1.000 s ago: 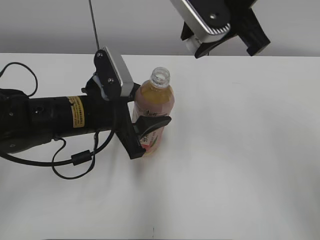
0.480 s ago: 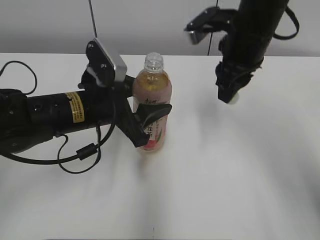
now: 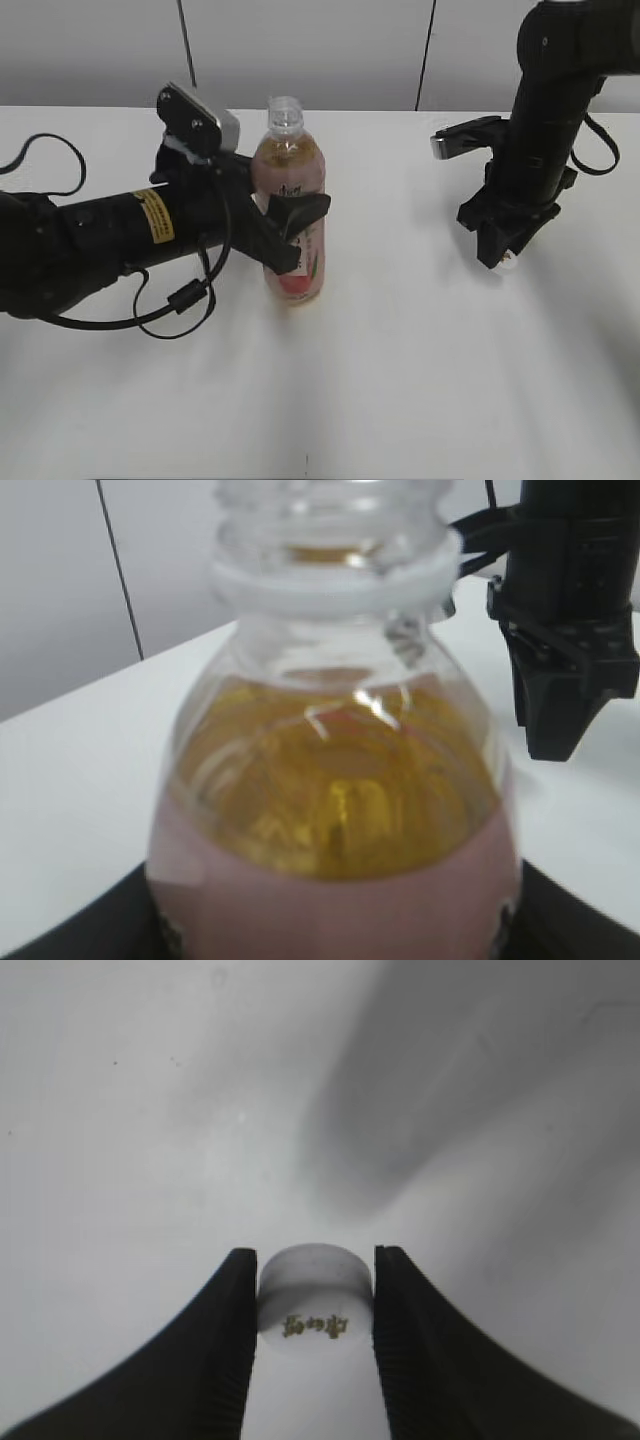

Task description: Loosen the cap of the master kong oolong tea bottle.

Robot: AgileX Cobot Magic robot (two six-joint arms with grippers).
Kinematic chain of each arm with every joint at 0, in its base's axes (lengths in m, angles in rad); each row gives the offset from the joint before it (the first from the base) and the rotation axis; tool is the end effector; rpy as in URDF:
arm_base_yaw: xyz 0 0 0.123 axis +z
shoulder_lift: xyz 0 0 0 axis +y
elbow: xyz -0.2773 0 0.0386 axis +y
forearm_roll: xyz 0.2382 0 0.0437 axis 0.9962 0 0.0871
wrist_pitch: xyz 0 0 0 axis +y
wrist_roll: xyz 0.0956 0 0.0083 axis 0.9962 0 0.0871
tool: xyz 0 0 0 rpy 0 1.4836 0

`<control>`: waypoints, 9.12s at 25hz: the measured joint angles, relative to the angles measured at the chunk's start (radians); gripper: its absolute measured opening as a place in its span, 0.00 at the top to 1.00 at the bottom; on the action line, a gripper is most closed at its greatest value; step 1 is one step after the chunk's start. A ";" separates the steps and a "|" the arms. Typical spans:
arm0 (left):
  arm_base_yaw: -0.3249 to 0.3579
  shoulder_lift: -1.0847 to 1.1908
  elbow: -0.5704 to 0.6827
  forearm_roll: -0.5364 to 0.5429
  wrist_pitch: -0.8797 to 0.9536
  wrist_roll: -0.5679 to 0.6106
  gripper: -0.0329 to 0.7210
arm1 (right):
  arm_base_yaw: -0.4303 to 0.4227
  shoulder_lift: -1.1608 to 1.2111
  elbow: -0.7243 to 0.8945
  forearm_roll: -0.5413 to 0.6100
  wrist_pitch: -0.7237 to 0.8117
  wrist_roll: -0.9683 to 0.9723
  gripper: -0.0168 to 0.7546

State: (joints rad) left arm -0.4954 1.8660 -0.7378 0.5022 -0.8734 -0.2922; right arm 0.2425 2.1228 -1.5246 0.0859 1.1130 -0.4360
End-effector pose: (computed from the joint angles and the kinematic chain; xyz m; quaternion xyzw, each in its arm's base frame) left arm 0.2875 -0.1956 0.1599 0.3186 0.7112 -0.2791 0.5610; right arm 0.3814 0.1020 0.1453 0.3135 -0.9485 -0.0404 0.0228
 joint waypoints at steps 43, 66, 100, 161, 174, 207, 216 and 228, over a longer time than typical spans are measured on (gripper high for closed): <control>0.058 0.018 0.288 -0.067 -0.321 -0.002 0.18 | -0.003 -0.020 0.000 0.049 -0.022 0.165 0.22; 0.059 -0.871 0.352 0.298 0.488 -0.549 0.19 | -0.003 -0.793 0.554 0.046 0.053 0.312 0.22; 0.059 -1.118 0.352 0.490 0.578 -0.724 0.22 | -0.003 -1.951 1.011 -0.096 -0.008 0.371 0.28; 0.358 -1.843 0.174 -0.477 1.899 0.271 0.42 | -0.003 -1.952 1.011 -0.096 -0.013 0.371 0.29; 0.358 -1.843 0.180 -0.491 1.899 0.292 0.46 | -0.026 -1.979 1.011 -0.096 -0.015 0.371 0.29; 0.529 -1.872 0.180 -0.490 1.899 0.292 0.58 | -0.123 -2.129 1.011 -0.096 -0.015 0.371 0.29; 0.529 -1.872 0.180 -0.502 1.899 0.292 0.60 | -0.123 -2.129 1.011 -0.096 -0.015 0.371 0.29; 0.529 -1.872 0.180 -0.502 1.899 0.292 0.63 | -0.123 -2.129 1.011 -0.096 -0.015 0.371 0.29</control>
State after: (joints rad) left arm 0.0335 -0.0056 -0.5577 0.0000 1.0257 0.0000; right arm 0.1200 -0.0065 -0.5133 -0.0105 1.0977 -0.0653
